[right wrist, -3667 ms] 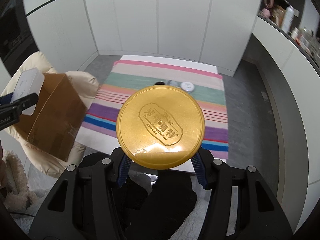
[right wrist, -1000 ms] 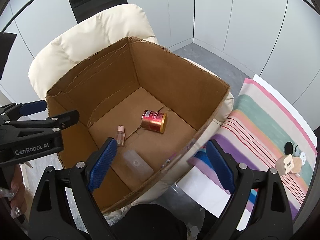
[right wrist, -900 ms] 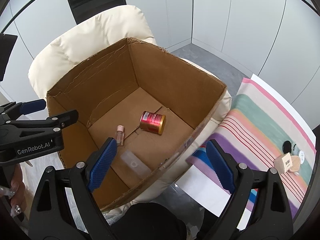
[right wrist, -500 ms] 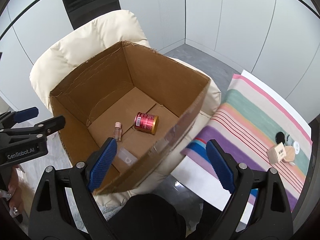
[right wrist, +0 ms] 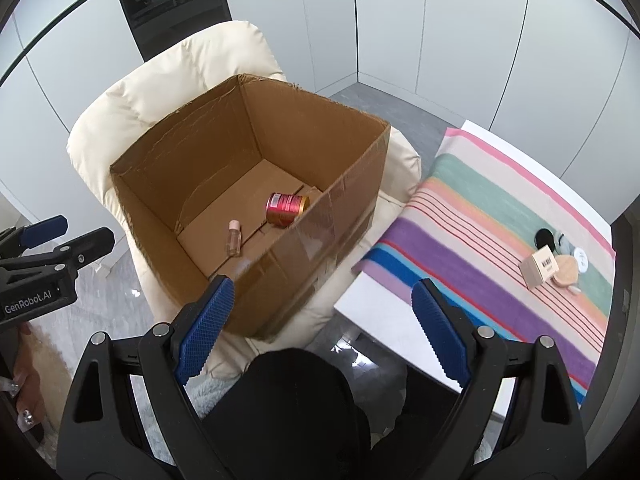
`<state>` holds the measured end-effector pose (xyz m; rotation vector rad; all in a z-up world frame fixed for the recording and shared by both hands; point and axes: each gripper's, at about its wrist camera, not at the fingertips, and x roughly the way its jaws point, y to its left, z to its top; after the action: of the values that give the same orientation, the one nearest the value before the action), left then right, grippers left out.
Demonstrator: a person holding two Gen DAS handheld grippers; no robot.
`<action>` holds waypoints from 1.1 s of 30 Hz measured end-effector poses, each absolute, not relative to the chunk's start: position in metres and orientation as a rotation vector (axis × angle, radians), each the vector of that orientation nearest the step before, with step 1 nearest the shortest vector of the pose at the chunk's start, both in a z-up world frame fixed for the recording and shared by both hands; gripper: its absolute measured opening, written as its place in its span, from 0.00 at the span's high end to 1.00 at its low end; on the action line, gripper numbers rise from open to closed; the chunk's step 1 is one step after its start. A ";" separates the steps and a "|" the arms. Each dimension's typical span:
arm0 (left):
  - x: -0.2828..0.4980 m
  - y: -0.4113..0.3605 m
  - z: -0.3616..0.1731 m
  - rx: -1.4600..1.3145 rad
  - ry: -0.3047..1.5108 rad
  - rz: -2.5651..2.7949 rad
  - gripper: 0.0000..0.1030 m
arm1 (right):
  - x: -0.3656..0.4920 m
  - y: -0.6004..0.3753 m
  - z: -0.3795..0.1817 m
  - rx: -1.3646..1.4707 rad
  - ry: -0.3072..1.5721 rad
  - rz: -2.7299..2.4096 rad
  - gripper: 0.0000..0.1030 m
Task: Organize objects
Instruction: 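Move both open tools away from the box back toward the table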
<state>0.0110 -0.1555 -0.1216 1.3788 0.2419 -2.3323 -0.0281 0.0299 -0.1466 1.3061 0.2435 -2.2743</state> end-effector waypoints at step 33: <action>-0.020 -0.076 -0.121 1.419 0.053 -2.491 0.15 | -0.019 0.125 -0.153 1.397 0.104 -2.428 0.10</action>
<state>-0.0203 -0.0762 -0.1210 1.4194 0.0533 -2.4907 -0.0190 0.1246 -0.1525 1.3973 0.1042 -2.4278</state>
